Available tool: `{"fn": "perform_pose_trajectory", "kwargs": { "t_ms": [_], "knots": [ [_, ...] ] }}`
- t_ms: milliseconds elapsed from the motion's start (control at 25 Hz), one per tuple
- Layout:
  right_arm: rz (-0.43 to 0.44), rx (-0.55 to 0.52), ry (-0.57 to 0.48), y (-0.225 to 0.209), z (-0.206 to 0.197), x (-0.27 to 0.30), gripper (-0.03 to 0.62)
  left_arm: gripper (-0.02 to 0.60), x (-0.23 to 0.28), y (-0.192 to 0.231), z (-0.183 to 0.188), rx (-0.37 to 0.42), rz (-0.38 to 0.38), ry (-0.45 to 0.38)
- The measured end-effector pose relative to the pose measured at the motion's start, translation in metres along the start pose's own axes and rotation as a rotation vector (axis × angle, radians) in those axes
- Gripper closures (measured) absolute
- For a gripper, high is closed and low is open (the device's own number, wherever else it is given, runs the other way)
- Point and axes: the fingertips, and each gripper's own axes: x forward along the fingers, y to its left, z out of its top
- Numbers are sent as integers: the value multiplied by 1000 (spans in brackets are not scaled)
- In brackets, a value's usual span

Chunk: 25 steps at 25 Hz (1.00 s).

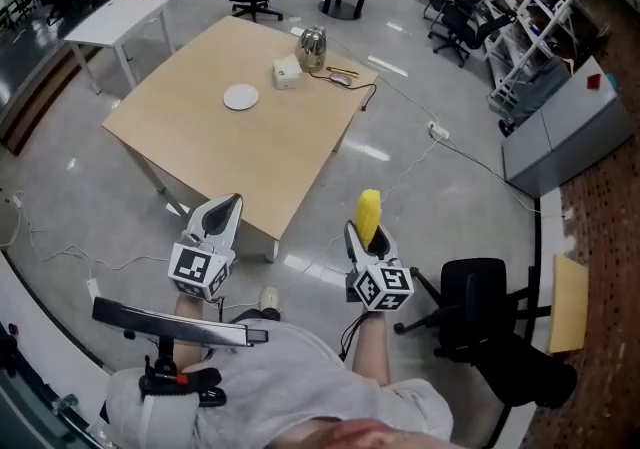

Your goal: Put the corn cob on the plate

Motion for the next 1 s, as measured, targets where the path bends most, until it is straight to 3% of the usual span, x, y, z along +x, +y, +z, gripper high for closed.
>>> {"fn": "perform_pose_trajectory", "kwargs": {
  "t_ms": [400, 1000],
  "knots": [
    [15, -7, 11, 0, 13, 72, 350, 561, 41, 57, -7, -19, 24, -18],
    [104, -22, 39, 27, 15, 152, 350, 561, 47, 125, -15, -13, 134, -12]
  ]
}}
